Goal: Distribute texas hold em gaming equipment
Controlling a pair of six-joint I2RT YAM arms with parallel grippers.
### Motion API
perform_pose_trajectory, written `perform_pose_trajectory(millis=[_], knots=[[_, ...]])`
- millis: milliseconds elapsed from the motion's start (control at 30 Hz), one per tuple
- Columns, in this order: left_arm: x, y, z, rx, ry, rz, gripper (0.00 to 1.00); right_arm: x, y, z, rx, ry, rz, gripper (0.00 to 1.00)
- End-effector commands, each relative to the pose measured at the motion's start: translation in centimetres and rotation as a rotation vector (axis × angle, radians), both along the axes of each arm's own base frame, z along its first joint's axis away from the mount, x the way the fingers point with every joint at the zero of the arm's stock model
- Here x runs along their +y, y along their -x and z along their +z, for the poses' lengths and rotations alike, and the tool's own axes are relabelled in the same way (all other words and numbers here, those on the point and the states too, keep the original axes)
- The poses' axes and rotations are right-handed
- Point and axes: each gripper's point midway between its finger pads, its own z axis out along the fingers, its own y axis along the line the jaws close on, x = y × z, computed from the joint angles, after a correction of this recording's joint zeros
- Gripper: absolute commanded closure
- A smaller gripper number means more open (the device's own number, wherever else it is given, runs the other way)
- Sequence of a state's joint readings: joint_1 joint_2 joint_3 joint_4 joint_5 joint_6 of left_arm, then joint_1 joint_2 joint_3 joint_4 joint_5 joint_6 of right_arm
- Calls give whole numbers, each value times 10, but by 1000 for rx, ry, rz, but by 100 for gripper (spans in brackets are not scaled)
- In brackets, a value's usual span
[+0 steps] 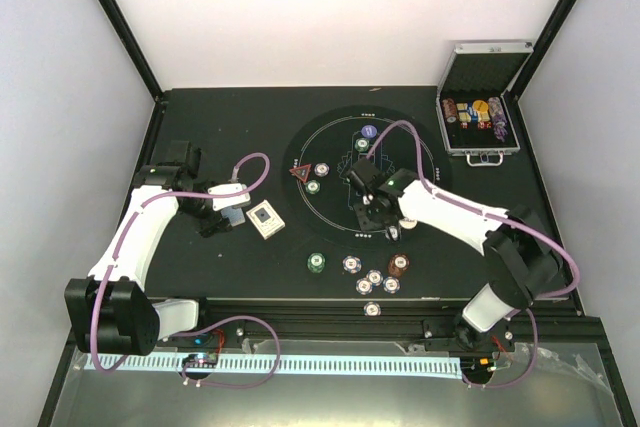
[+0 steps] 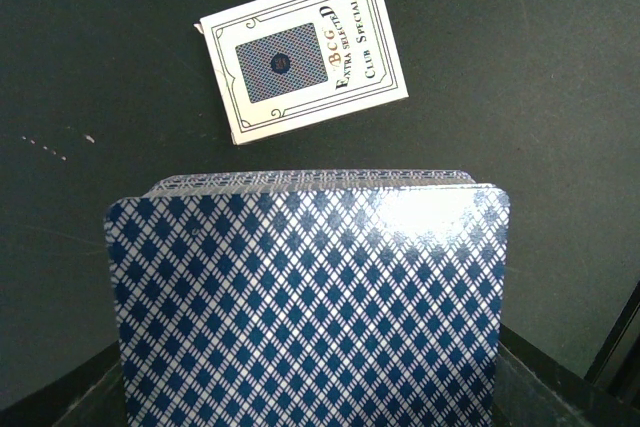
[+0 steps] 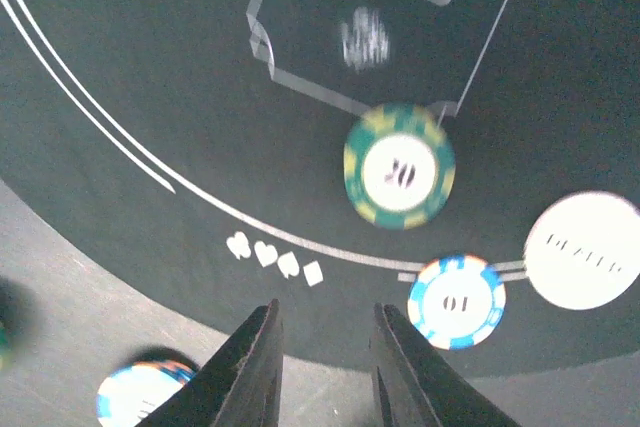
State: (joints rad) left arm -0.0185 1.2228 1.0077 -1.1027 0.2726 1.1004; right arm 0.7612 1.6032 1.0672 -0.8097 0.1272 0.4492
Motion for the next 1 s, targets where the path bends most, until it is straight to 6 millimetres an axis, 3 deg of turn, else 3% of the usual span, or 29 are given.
perform_pose_trajectory(millis=[0,133,267,333,667,967], knots=[[1,-6,15,-50,-3,-12,99,0,-32,48,-109,-14,-6,73],[2,-5,15,-48,-5,-9,99,-4,-54,62,-132,-13,-23,72],[3,-5,14,-50,-8,-12,98,-9,-50,50,-95,0,-20,67],[2,-6,14,-50,-7,-14,98,-5,-40,43,-82,-7,-3,64],[2,-6,13,-47,-9,-15,98,49,47,2,27,-51,190,28],[3,-6,13,-45,-10,-13,98,70,73,-32,115,-51,256,19]])
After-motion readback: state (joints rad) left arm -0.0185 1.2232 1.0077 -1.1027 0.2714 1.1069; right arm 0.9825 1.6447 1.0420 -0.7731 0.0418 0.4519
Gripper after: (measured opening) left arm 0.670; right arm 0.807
